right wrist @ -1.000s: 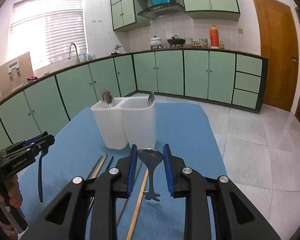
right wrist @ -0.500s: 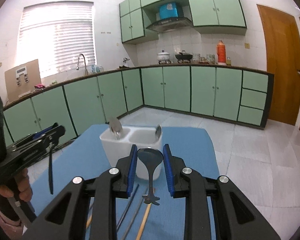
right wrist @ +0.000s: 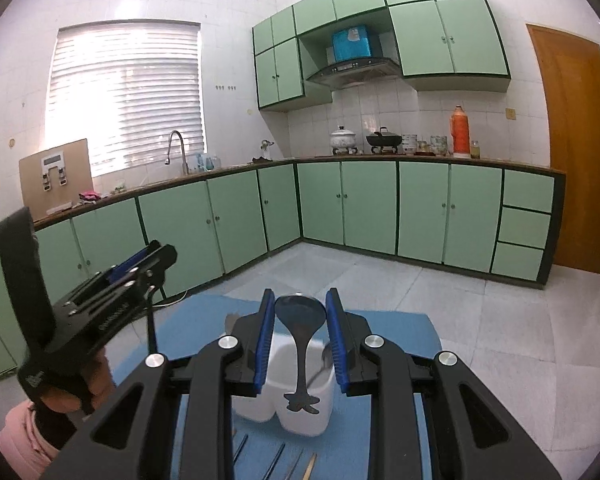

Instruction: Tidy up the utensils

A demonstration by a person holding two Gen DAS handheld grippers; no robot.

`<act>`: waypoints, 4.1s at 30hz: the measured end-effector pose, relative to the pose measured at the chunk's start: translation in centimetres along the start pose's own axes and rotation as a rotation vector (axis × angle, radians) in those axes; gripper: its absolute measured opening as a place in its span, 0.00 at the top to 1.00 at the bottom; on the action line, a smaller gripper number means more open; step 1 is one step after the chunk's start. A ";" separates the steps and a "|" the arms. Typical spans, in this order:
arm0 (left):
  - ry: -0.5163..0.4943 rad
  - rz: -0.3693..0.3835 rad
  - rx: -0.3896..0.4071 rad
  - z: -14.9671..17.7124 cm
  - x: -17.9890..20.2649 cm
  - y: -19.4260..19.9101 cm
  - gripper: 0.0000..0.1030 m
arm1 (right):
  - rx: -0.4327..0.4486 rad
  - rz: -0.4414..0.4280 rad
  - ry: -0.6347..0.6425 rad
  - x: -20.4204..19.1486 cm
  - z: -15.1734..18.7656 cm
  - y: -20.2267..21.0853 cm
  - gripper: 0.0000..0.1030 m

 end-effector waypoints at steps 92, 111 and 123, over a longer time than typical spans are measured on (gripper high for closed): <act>-0.102 -0.076 -0.407 21.1 -4.3 20.0 0.06 | -0.250 0.220 -0.075 -1.0 26.0 9.5 0.06; -0.071 -0.100 -0.428 24.5 -3.5 22.3 0.06 | -0.196 0.249 0.039 -4.7 29.7 10.8 0.06; -0.047 -0.108 -0.411 24.6 -3.3 22.5 0.06 | -0.170 0.233 0.040 -5.1 29.8 11.3 0.36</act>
Point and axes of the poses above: each gripper's, at about its wrist camera, not at the fingertips, and y roughly against the way its jaws point, x to its right, z to its underside, the point moved 3 cm from there along -y, roughly the way its jaws point, and after that the axes turned 1 degree about -z, right-handed, at the moved point
